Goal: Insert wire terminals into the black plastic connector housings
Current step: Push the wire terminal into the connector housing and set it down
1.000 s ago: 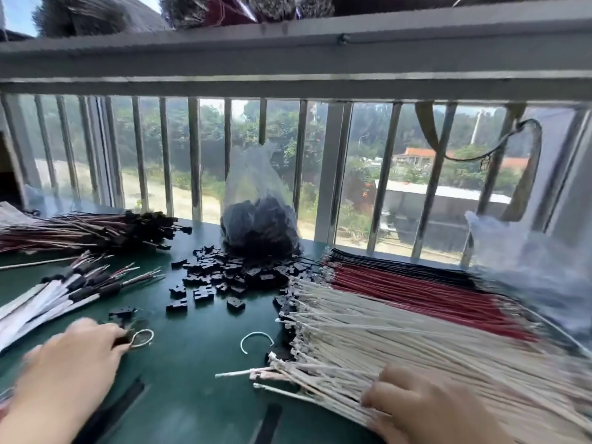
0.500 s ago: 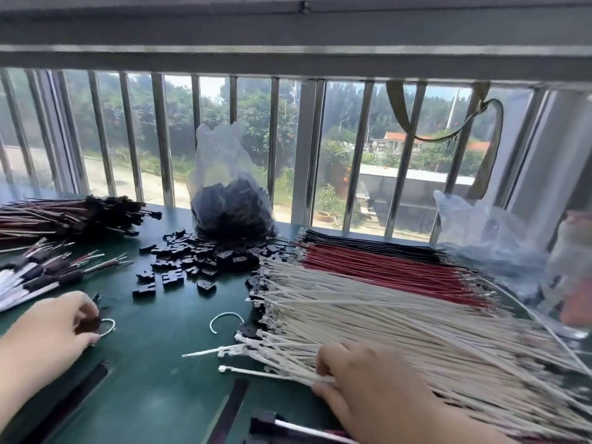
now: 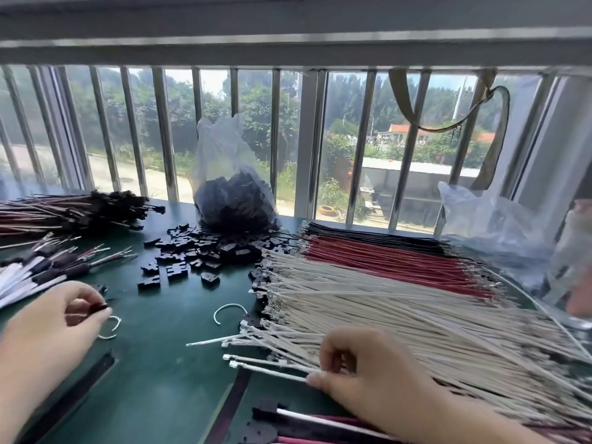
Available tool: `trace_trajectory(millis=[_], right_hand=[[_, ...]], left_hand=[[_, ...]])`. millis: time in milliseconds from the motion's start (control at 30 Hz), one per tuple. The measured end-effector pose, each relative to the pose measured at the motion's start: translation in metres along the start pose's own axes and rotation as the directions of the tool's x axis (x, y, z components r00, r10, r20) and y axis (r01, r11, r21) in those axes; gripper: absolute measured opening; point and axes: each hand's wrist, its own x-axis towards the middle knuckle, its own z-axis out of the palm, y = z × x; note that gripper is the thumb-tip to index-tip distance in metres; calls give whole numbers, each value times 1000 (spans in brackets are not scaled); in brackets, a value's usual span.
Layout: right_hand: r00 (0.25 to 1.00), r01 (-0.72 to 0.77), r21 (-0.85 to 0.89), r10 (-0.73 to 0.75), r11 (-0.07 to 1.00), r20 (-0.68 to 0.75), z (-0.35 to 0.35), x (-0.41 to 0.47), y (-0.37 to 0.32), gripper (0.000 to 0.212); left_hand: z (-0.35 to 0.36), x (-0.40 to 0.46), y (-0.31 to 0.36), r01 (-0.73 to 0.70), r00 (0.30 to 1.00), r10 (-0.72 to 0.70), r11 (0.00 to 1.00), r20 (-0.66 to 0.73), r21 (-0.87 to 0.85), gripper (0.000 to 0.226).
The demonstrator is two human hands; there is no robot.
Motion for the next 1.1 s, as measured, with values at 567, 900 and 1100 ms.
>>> trace_trajectory(millis=[567, 900, 1100], right_hand=[[987, 122, 294, -148, 948, 69, 0, -3, 5, 13], [976, 190, 229, -208, 955, 57, 4, 0, 5, 16], [978, 192, 233, -205, 953, 33, 4, -1, 6, 13]], left_hand=[[53, -161, 143, -158, 864, 300, 924, 405, -348, 51], [51, -170, 148, -136, 763, 437, 829, 476, -542, 53], [50, -167, 146, -98, 883, 325, 834, 339, -543, 36]])
